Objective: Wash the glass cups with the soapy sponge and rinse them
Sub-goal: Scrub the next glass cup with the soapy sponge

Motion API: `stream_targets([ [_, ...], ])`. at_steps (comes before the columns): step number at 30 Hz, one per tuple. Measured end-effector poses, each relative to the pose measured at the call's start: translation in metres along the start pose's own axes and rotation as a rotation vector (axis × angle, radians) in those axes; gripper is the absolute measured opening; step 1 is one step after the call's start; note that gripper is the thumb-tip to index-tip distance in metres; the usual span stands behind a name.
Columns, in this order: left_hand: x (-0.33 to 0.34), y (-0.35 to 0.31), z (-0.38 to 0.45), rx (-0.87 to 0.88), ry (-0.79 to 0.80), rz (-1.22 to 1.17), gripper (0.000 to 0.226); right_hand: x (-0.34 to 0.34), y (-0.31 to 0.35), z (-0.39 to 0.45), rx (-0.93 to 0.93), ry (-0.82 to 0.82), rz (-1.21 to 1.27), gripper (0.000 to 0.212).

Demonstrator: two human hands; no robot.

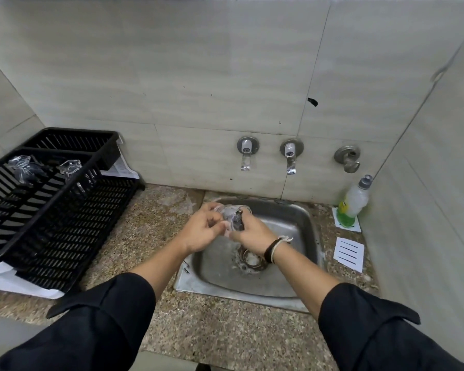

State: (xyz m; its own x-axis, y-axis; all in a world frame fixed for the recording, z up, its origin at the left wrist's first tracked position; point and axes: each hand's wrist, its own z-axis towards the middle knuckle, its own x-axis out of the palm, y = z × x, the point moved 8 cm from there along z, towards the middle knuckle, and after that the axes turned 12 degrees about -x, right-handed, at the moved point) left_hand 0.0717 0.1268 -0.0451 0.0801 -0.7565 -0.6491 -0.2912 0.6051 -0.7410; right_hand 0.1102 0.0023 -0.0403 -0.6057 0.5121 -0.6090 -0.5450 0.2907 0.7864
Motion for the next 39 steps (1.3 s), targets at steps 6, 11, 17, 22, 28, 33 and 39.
stream_targets([
  [6, 0.02, 0.007, -0.01, -0.051, 0.059, -0.188, 0.025, 0.004, 0.007, -0.017, -0.439, -0.072, -0.633, 0.028],
  [11, 0.022, 0.008, -0.002, -0.055, 0.064, -0.183, 0.029, -0.006, -0.01, -0.004, 0.109, -0.25, 0.134, 0.012],
  [17, 0.013, 0.009, -0.009, -0.046, 0.048, -0.205, 0.027, -0.002, 0.025, -0.026, -0.679, -0.005, -0.899, 0.034],
  [22, 0.013, 0.0, -0.013, 0.002, 0.029, -0.271, 0.028, -0.004, 0.013, 0.002, -0.121, -0.021, -0.203, 0.008],
  [28, -0.007, 0.033, -0.008, 0.005, 0.066, -0.413, 0.038, -0.004, 0.044, -0.006, -0.316, 0.124, -0.368, 0.023],
  [33, -0.008, 0.022, -0.007, 0.086, 0.103, -0.335, 0.041, 0.014, 0.075, -0.002, -0.444, 0.201, -0.65, 0.019],
  [39, -0.031, 0.028, -0.008, 0.069, -0.016, -0.258, 0.032, 0.038, 0.029, 0.023, 0.265, -0.373, 1.325, 0.058],
])
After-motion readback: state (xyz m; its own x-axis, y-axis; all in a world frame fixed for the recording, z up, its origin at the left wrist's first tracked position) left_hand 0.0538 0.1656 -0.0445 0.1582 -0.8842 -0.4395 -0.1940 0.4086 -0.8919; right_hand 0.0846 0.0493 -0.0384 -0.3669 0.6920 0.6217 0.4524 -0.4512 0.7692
